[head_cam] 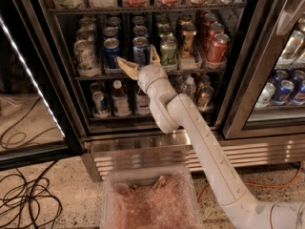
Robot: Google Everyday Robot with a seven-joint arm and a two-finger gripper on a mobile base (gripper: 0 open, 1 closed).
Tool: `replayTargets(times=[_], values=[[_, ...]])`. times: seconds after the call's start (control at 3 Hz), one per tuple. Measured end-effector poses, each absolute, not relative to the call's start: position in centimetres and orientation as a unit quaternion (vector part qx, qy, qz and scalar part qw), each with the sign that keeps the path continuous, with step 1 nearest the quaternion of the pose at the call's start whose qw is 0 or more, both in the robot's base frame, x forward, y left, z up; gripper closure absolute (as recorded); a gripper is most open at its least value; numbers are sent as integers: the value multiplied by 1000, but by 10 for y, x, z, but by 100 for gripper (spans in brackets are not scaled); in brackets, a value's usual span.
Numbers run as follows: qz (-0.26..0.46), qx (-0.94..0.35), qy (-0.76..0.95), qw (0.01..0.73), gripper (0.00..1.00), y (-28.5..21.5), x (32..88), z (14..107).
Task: Pick pepsi can from middle shelf of fridge
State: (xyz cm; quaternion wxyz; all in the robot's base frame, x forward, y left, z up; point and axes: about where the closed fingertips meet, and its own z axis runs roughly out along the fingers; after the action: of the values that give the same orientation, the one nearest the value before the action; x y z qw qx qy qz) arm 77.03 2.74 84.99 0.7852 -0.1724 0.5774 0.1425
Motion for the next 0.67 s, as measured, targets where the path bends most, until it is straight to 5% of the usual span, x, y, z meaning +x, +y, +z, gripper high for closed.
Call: replayTargets(times=[0.67], values=[[134,-166,578,787,28,25,782,853]])
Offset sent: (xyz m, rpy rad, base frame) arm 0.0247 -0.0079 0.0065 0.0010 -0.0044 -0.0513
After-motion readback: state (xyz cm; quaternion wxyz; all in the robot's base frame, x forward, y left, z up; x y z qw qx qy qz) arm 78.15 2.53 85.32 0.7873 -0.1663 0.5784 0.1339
